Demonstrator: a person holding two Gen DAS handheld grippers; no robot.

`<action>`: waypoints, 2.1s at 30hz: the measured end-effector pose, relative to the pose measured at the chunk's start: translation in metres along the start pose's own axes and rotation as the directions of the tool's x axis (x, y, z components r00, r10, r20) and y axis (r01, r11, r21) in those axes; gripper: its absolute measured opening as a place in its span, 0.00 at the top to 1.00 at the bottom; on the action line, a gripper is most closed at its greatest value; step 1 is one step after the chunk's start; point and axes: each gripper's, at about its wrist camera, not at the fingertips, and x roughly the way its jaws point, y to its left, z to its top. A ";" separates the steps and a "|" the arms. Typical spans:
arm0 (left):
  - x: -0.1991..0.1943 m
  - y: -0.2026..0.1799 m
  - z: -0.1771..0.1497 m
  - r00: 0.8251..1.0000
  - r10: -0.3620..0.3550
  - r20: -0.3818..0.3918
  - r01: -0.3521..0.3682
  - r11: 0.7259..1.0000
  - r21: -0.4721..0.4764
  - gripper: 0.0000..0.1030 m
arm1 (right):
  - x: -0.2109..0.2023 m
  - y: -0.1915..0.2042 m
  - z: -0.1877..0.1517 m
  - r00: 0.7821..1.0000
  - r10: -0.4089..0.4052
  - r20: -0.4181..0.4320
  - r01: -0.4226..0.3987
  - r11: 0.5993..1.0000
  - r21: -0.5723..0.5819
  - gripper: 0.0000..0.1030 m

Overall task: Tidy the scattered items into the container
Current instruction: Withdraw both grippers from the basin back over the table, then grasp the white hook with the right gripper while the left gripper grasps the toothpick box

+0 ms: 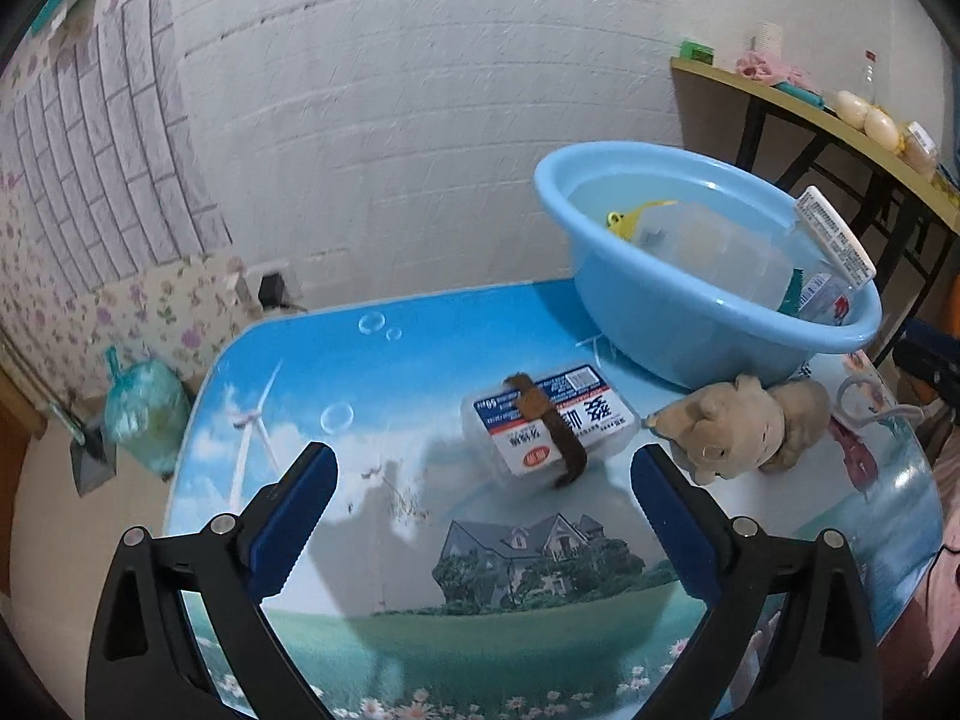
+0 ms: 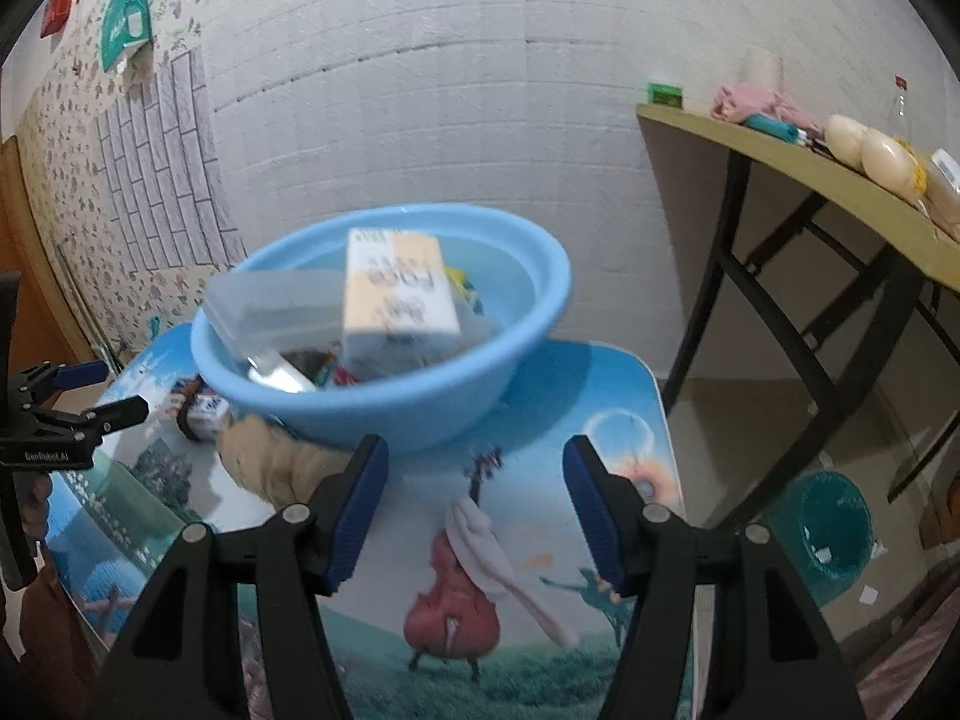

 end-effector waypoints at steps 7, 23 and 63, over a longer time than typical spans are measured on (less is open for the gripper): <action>0.012 -0.005 -0.001 0.999 -0.005 -0.044 0.004 1.000 -0.019 0.04 | 0.008 -0.008 -0.016 0.998 -0.015 -0.053 0.016 1.000 0.018 0.41; 0.050 -0.027 0.014 0.995 -0.012 -0.099 0.010 1.000 -0.019 0.04 | 0.037 -0.016 -0.033 0.991 0.016 -0.131 -0.015 1.000 0.011 0.41; -0.009 -0.027 -0.036 0.991 -0.076 -0.107 0.079 0.997 0.021 0.12 | 0.019 0.023 -0.054 0.974 0.136 -0.181 -0.134 0.991 0.021 0.85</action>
